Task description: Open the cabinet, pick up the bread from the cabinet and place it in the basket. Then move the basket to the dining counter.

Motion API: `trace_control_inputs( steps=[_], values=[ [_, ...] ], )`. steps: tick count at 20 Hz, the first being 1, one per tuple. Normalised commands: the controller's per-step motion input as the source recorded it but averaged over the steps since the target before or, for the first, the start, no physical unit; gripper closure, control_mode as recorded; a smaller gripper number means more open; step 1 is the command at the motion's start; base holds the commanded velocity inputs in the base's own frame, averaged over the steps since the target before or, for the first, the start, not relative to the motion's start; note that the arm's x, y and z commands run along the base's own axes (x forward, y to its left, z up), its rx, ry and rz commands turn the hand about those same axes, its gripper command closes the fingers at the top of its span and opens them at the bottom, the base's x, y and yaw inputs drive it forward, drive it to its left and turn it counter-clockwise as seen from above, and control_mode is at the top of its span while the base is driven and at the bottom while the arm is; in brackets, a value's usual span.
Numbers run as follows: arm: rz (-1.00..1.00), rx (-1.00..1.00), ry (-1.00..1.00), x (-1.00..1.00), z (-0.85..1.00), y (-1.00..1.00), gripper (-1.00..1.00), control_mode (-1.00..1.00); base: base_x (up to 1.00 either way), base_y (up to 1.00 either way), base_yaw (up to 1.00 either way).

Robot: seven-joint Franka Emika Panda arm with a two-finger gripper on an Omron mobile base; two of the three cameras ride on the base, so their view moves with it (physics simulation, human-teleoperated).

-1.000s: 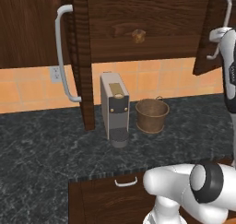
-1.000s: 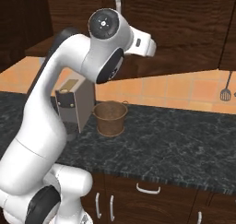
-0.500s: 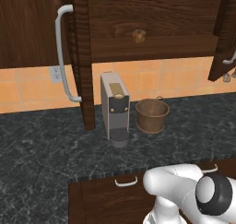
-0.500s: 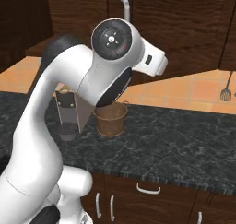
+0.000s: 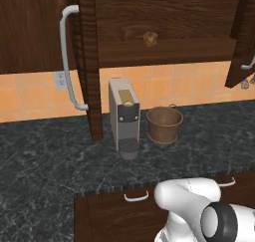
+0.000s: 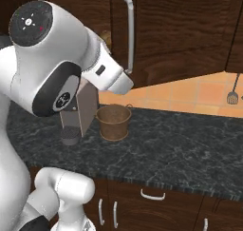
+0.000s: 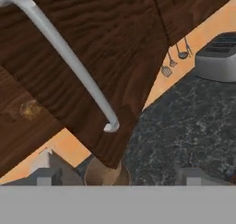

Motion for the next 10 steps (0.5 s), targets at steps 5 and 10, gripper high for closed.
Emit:
trace_control_inputs(
  steps=[5,10],
  values=[
    [-0.23,0.19,0.01,0.43,-0.14,1.0,-1.0,-1.0,0.0,0.0,0.0],
    [-0.23,0.22,0.0,0.74,0.0,0.97,-1.0,-1.0,0.0,0.0,0.0]
  ],
)
